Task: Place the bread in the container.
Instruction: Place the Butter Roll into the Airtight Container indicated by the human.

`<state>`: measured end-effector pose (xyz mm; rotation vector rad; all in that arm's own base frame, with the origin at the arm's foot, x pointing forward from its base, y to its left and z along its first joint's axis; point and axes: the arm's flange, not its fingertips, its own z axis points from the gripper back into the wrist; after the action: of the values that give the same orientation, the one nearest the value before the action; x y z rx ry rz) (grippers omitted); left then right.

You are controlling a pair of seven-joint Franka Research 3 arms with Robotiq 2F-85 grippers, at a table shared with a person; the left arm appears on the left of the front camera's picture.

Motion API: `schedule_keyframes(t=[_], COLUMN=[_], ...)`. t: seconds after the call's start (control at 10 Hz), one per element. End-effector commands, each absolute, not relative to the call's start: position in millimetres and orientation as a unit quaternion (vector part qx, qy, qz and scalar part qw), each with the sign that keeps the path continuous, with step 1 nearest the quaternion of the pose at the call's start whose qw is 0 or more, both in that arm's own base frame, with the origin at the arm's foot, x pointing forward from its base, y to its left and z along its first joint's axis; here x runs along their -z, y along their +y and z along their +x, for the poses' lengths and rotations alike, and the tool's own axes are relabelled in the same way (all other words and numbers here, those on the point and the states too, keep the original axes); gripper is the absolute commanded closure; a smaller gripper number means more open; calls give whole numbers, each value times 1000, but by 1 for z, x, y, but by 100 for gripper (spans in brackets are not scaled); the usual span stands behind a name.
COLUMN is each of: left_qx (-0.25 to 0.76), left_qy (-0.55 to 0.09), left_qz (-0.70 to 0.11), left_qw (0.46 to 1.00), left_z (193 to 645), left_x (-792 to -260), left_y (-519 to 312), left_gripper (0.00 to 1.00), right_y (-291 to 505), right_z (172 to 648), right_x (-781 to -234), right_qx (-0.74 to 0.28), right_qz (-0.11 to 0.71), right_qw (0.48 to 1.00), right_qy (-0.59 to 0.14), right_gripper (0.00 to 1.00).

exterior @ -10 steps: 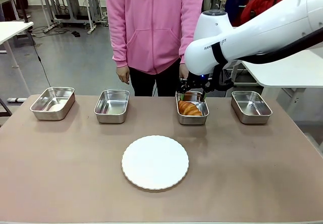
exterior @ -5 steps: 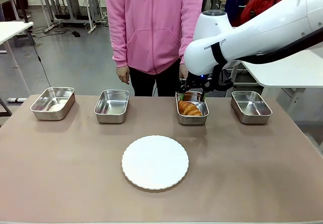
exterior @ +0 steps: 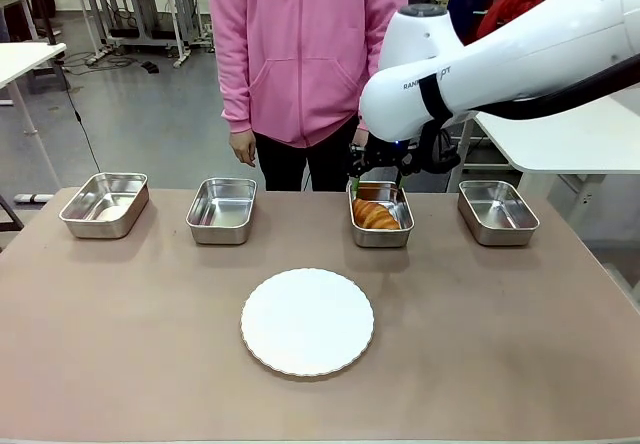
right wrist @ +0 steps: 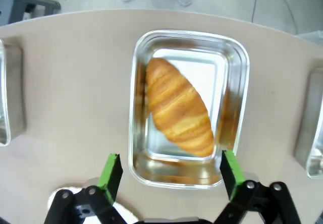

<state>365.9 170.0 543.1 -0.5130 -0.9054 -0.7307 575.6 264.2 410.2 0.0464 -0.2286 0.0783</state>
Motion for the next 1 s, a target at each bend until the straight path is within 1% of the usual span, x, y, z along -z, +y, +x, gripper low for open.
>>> schedule_keyframes(t=[0.0, 0.3, 0.5, 0.7, 0.9], left_qx=[343, 343, 343, 343, 343], left_qy=[-428, -428, -428, -428, -428], left_qz=[-242, -242, -242, -242, -242], left_qw=[800, 800, 800, 800, 800], left_z=[365, 365, 365, 365, 365], left_x=[-544, -544, -544, -544, -544], left_y=[168, 168, 168, 168, 168], left_gripper=[0, 0, 0, 0, 0], right_y=[259, 247, 239, 233, 226], right_z=[525, 449, 398, 363, 345], right_x=[-431, -459, -463, -454, -443], right_qx=[-22, -17, -32, -47, -55], right_qz=[9, -4, 3, 19, 41], right_qw=[987, 980, 978, 979, 978], right_qy=[-159, -198, -206, -199, -197], right_gripper=[0, 0, 0, 0, 0])
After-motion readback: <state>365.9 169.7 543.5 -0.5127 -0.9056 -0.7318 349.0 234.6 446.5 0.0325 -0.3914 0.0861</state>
